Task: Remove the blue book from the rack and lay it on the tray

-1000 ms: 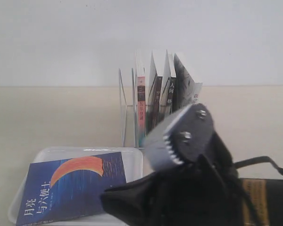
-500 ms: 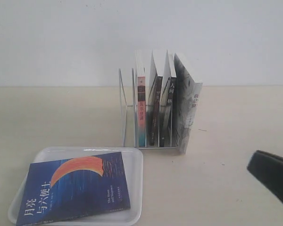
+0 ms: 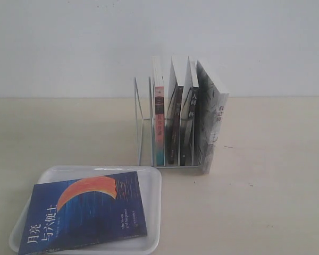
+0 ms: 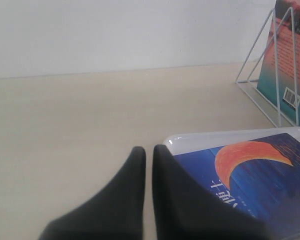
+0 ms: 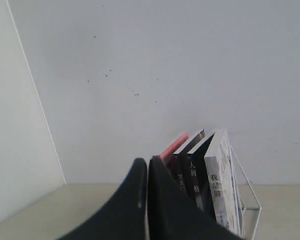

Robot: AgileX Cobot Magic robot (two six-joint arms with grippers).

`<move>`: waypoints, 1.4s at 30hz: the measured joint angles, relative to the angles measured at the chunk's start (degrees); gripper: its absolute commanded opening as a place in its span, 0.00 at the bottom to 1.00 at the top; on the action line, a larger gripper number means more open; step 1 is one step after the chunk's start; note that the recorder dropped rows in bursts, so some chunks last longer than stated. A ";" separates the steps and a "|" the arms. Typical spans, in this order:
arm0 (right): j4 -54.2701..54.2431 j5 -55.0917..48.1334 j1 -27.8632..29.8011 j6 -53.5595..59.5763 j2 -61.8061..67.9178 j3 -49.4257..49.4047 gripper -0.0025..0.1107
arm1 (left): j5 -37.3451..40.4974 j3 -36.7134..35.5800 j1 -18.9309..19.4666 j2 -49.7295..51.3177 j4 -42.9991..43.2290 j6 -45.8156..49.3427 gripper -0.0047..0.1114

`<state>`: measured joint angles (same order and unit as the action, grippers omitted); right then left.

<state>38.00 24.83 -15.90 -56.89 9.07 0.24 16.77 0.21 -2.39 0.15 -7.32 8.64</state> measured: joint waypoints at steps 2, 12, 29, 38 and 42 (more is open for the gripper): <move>0.00 -0.39 0.00 0.90 0.00 0.00 0.02 | 0.00 0.00 0.00 0.00 0.00 0.00 0.08; -2.23 -22.75 -0.11 2.72 -1.92 0.00 0.02 | 0.00 0.00 0.00 0.00 0.00 0.00 0.08; -46.45 -42.45 -0.67 55.18 -8.75 -0.27 0.02 | 0.00 0.00 0.00 0.00 0.00 0.00 0.08; -46.56 -44.98 0.08 56.89 -8.75 -0.27 0.02 | 0.00 0.00 0.00 0.00 0.00 0.00 0.08; -46.56 -45.00 1.63 56.89 -8.75 -0.27 0.02 | 0.00 0.00 0.00 0.00 0.00 0.00 0.08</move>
<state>-8.56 -20.17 -14.27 0.00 0.32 -0.03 16.77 0.21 -2.39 0.15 -7.32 8.64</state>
